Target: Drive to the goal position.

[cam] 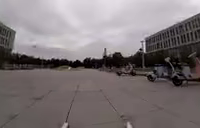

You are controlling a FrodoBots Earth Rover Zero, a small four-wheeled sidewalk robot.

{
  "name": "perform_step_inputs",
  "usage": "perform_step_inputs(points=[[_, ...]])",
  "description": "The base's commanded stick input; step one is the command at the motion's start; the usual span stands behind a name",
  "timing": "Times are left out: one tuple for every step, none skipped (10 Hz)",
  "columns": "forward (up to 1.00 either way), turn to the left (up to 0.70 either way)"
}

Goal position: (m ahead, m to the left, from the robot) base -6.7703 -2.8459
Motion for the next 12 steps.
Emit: perform_step_inputs(points=[[0.70, 0.00], [0.70, 0.00], [0.70, 0.00], [0.70, 0.00], [0.70, 0.00], [0.70, 0.00], [0.70, 0.00], [0.70, 0.07], [0.70, 0.14], [0.70, 0.14], [0.70, 0.14], [0.70, 0.14]])
